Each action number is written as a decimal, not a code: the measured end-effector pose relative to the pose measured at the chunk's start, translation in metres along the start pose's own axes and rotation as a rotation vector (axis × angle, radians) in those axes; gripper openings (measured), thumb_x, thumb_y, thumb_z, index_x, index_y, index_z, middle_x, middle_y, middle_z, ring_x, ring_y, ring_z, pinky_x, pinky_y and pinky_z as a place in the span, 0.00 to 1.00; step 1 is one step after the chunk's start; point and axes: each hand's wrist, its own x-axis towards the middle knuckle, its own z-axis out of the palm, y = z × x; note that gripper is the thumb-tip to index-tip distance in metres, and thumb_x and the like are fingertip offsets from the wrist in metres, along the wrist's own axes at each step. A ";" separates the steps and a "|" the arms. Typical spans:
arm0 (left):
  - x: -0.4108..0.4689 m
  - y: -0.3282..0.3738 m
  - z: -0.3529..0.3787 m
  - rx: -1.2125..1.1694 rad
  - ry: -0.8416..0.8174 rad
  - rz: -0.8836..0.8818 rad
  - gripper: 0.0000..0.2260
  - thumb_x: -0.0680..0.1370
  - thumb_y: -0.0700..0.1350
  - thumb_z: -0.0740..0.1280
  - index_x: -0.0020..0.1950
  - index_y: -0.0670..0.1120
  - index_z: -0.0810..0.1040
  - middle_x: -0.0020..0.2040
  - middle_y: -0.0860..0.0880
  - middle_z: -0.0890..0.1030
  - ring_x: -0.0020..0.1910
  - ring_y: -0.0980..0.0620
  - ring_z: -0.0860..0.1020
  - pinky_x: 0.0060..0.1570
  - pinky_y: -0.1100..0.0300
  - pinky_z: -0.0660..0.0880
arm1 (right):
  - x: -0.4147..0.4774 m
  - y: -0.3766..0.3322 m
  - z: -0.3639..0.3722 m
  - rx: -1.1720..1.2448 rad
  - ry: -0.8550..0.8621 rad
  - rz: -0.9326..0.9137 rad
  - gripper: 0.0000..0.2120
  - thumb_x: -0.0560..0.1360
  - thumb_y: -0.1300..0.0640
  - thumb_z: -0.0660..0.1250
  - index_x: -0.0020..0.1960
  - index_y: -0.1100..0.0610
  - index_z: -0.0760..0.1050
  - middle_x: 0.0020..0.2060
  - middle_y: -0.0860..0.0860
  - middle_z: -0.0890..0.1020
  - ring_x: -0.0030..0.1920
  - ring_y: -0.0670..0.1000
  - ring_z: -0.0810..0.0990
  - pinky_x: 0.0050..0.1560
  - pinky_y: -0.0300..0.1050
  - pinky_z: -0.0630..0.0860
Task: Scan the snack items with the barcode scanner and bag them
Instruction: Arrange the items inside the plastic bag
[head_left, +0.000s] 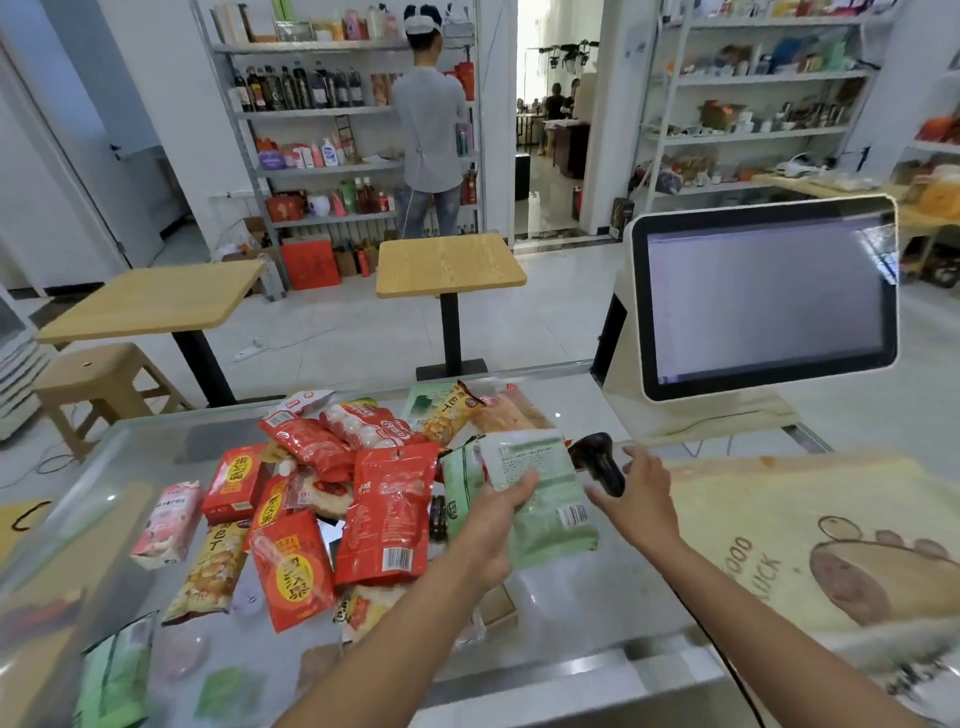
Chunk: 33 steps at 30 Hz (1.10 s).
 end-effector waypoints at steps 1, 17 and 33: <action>-0.006 -0.015 0.001 0.024 -0.005 -0.020 0.11 0.79 0.42 0.64 0.60 0.42 0.75 0.51 0.41 0.84 0.48 0.42 0.83 0.43 0.45 0.81 | 0.006 -0.002 -0.001 -0.027 -0.061 0.052 0.31 0.71 0.49 0.72 0.68 0.60 0.67 0.63 0.58 0.69 0.65 0.57 0.67 0.58 0.52 0.73; 0.032 -0.104 0.043 0.415 0.643 0.225 0.03 0.77 0.41 0.68 0.49 0.45 0.76 0.50 0.45 0.82 0.39 0.55 0.79 0.33 0.69 0.73 | 0.059 0.005 -0.018 0.711 -0.706 0.577 0.21 0.77 0.41 0.62 0.38 0.58 0.68 0.22 0.53 0.71 0.19 0.50 0.68 0.22 0.39 0.68; 0.008 -0.135 -0.008 1.856 0.149 0.442 0.29 0.78 0.61 0.36 0.78 0.55 0.48 0.77 0.59 0.47 0.76 0.59 0.47 0.75 0.55 0.46 | -0.011 0.006 -0.143 0.688 -0.925 0.518 0.33 0.72 0.30 0.58 0.52 0.62 0.73 0.25 0.51 0.69 0.19 0.46 0.67 0.16 0.36 0.65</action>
